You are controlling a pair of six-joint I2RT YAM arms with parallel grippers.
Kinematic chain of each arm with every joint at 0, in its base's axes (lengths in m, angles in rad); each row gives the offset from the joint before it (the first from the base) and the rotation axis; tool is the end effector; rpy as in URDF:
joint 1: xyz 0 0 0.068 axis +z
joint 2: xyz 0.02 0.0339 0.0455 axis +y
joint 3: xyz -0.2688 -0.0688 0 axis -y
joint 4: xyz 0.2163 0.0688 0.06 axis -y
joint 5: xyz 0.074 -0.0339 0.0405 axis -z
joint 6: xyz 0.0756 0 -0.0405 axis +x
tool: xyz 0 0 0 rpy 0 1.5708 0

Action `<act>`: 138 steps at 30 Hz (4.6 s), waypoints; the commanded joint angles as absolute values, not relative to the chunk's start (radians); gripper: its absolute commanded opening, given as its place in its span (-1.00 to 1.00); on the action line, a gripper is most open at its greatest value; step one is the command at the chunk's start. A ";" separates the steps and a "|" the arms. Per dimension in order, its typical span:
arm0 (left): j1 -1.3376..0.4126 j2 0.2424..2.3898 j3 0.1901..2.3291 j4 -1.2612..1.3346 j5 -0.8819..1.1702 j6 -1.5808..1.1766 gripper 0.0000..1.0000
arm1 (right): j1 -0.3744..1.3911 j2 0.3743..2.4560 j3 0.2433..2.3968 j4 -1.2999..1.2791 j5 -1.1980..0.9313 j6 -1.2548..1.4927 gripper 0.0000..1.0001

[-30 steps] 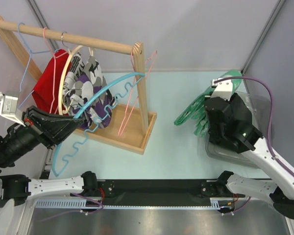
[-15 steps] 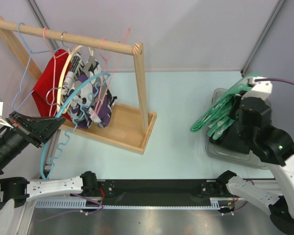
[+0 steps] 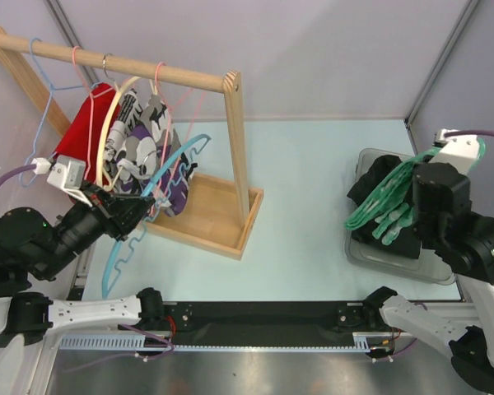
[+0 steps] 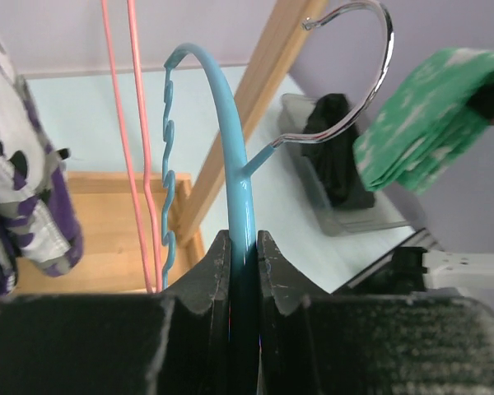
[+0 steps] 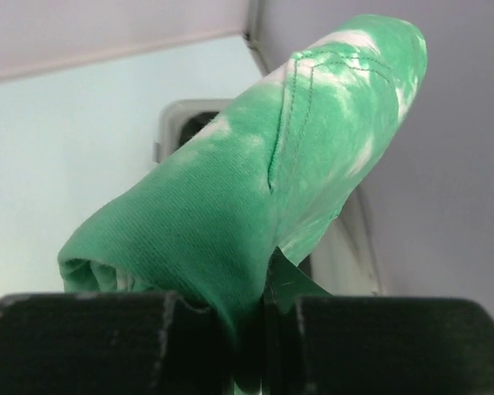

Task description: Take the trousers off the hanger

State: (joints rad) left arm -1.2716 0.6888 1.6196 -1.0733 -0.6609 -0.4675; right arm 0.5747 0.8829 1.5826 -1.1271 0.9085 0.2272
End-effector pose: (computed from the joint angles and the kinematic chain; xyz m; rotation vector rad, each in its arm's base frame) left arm 0.0520 -0.0110 0.4747 0.1961 1.7269 -0.7345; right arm 0.1044 -0.0034 0.4564 0.2401 1.8269 -0.3489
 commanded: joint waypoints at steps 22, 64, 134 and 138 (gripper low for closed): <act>-1.253 1.078 1.901 -0.858 -0.706 -0.357 -1.00 | 0.031 0.914 1.351 -0.885 0.546 0.132 -1.00; -0.916 1.077 1.819 -0.762 -0.471 -0.397 -1.00 | -0.057 1.147 1.288 -0.827 0.419 0.207 0.09; -0.729 0.893 1.493 -0.459 -0.308 -0.603 0.54 | 0.696 0.861 1.221 -0.758 0.220 0.457 0.89; -0.729 0.850 1.506 -0.479 -0.207 -0.575 0.60 | 0.699 0.847 1.195 -0.718 0.173 0.471 0.90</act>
State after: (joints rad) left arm -0.7361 0.8856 1.4780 -0.4877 -0.3321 -0.6346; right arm 0.6914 0.8665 1.2140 -0.8013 0.2375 0.4446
